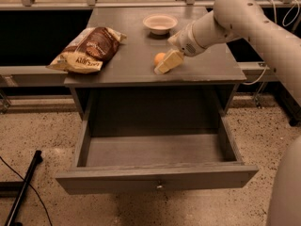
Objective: Place orange into top drawer
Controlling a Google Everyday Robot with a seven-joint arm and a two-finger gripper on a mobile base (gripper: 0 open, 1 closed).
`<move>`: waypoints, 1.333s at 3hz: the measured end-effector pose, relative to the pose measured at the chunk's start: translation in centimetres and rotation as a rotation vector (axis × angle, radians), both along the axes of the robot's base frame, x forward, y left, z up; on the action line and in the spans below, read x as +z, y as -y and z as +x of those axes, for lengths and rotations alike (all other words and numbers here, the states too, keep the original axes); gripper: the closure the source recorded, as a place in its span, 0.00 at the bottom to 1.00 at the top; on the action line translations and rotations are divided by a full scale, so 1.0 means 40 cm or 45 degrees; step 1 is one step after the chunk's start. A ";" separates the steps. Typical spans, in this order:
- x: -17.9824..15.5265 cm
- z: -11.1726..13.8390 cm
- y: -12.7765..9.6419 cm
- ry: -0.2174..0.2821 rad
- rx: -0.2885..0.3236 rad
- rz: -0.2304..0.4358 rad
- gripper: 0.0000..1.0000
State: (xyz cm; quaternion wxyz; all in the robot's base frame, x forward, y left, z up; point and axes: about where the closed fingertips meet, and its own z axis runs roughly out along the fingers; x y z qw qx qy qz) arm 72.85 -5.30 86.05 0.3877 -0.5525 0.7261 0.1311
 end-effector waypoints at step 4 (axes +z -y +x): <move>0.000 0.000 0.000 0.000 0.000 0.000 1.00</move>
Offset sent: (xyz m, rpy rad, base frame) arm 0.0000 0.0000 0.0000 0.0000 0.0000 0.0000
